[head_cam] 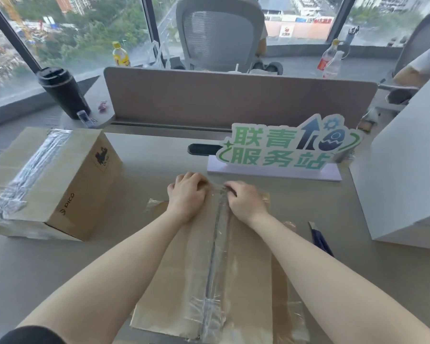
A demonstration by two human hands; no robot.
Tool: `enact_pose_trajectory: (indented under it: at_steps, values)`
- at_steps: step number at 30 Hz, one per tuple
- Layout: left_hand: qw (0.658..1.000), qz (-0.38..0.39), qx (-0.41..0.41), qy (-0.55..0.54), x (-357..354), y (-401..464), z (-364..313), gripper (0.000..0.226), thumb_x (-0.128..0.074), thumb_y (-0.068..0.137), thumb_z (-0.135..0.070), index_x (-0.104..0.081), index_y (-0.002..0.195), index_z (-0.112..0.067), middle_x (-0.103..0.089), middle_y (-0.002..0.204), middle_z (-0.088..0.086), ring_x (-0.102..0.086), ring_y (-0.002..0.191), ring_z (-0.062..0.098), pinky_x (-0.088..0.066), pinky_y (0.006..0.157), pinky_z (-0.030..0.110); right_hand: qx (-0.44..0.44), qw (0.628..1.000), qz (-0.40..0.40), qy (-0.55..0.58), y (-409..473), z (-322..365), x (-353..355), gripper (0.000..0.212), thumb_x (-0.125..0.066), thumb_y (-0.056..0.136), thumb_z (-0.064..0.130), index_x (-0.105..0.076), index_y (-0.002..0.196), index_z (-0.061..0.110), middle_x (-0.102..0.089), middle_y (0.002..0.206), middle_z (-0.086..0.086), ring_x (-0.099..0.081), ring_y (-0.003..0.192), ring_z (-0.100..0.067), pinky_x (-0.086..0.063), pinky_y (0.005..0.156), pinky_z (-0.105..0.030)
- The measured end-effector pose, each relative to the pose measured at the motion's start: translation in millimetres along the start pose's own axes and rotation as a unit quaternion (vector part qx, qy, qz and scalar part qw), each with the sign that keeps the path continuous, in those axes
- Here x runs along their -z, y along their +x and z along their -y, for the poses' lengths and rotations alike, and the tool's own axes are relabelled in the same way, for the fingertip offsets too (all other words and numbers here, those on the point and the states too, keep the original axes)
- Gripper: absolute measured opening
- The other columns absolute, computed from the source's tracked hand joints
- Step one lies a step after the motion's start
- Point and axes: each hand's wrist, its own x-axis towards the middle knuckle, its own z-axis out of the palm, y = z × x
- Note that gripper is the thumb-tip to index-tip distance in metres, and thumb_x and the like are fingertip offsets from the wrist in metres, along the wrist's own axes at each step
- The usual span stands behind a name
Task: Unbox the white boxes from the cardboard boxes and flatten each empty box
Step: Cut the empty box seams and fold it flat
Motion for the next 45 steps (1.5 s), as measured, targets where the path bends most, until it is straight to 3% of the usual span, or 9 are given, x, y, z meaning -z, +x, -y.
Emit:
enact_pose_trajectory:
  at_steps: [8, 11, 14, 18, 21, 25, 34, 42, 45]
  values:
    - [0.993, 0.002, 0.027, -0.118, 8.0, 11.7, -1.8, 0.018, -0.055, 0.096, -0.028, -0.053, 0.078, -0.031, -0.059, 0.096, -0.013, -0.051, 0.11, 0.02, -0.032, 0.095, 0.039, -0.001, 0.986, -0.057, 0.156, -10.4, 8.5, 9.8, 0.023, -0.052, 0.089, 0.001, -0.068, 0.103, 0.01, -0.068, 0.102, 0.002, -0.057, 0.091, -0.006, -0.033, 0.074, -0.001]
    - [0.985, 0.01, 0.034, -0.167, 11.1, 11.4, -1.5, 0.021, -0.056, 0.094, -0.03, -0.051, 0.074, -0.029, -0.06, 0.083, -0.016, -0.054, 0.105, 0.023, -0.036, 0.102, 0.047, -0.027, 0.968, -0.049, 0.244, -9.3, 13.3, 12.1, 0.009, -0.055, 0.092, 0.011, -0.064, 0.093, 0.011, -0.064, 0.084, 0.005, -0.052, 0.072, 0.001, -0.037, 0.068, -0.01]
    - [0.969, 0.019, 0.04, -0.242, 14.2, 10.0, -0.7, 0.017, -0.051, 0.081, -0.041, -0.053, 0.072, -0.026, -0.059, 0.075, -0.015, -0.057, 0.096, 0.028, -0.041, 0.099, 0.054, -0.037, 0.956, -0.03, 0.291, -4.7, 16.9, 14.6, 0.025, -0.061, 0.087, 0.03, -0.059, 0.08, 0.006, -0.056, 0.066, 0.003, -0.049, 0.064, -0.01, -0.04, 0.064, -0.027]
    - [0.95, 0.034, 0.048, -0.305, 14.4, 11.4, 4.6, 0.015, -0.053, 0.079, -0.042, -0.056, 0.072, -0.029, -0.059, 0.069, -0.017, -0.053, 0.075, 0.018, -0.046, 0.09, 0.047, -0.049, 0.953, -0.035, 0.296, -1.2, 18.9, 18.1, 0.032, -0.065, 0.086, 0.023, -0.044, 0.063, 0.013, -0.041, 0.053, 0.007, -0.039, 0.053, -0.009, -0.033, 0.054, -0.024]
    - [0.931, 0.039, 0.048, -0.359, 16.8, 7.0, 2.6, 0.015, -0.059, 0.088, -0.03, -0.055, 0.074, -0.024, -0.056, 0.067, -0.013, -0.047, 0.067, 0.013, -0.041, 0.071, 0.034, -0.052, 0.949, -0.057, 0.306, 0.4, 21.4, 18.6, 0.031, -0.059, 0.077, 0.017, -0.036, 0.056, 0.021, -0.031, 0.052, 0.007, -0.028, 0.051, -0.009, -0.024, 0.051, -0.027]
    - [0.914, 0.043, 0.041, -0.401, 18.5, 4.9, 2.2, 0.018, -0.056, 0.096, -0.013, -0.054, 0.079, -0.016, -0.052, 0.067, -0.007, -0.043, 0.058, 0.008, -0.036, 0.057, 0.022, -0.04, 0.946, -0.076, 0.311, 2.2, 21.9, 20.3, 0.017, -0.051, 0.067, 0.016, -0.037, 0.057, 0.012, -0.027, 0.055, 0.0, -0.023, 0.053, -0.013, -0.019, 0.05, -0.028]
    - [0.922, 0.06, 0.038, -0.381, 20.2, 7.6, -0.3, 0.021, -0.055, 0.097, -0.013, -0.055, 0.077, -0.017, -0.053, 0.069, -0.006, -0.044, 0.061, 0.009, -0.037, 0.059, 0.023, -0.021, 0.963, -0.059, 0.264, 2.7, 11.6, 22.6, 0.024, -0.052, 0.071, 0.017, -0.036, 0.059, 0.005, -0.034, 0.055, -0.004, -0.033, 0.057, -0.017, -0.025, 0.055, -0.029]
    - [0.901, 0.07, 0.042, -0.426, 20.0, 4.7, 2.2, 0.021, -0.056, 0.097, -0.014, -0.056, 0.077, -0.016, -0.053, 0.066, -0.003, -0.043, 0.058, 0.011, -0.035, 0.055, 0.024, 0.001, 0.945, -0.091, 0.313, 2.3, 13.8, 31.9, 0.029, -0.048, 0.067, 0.013, -0.024, 0.056, 0.002, -0.022, 0.057, -0.006, -0.018, 0.058, -0.021, -0.014, 0.055, -0.035]
    - [0.893, 0.07, 0.042, -0.442, 21.3, 5.6, 4.9, 0.021, -0.057, 0.097, -0.014, -0.056, 0.077, -0.016, -0.054, 0.067, -0.002, -0.044, 0.058, 0.012, -0.035, 0.055, 0.026, 0.011, 0.946, -0.087, 0.312, 1.6, 10.8, 35.0, 0.028, -0.047, 0.068, 0.012, -0.025, 0.055, 0.0, -0.022, 0.056, -0.005, -0.018, 0.055, -0.017, -0.015, 0.05, -0.029]
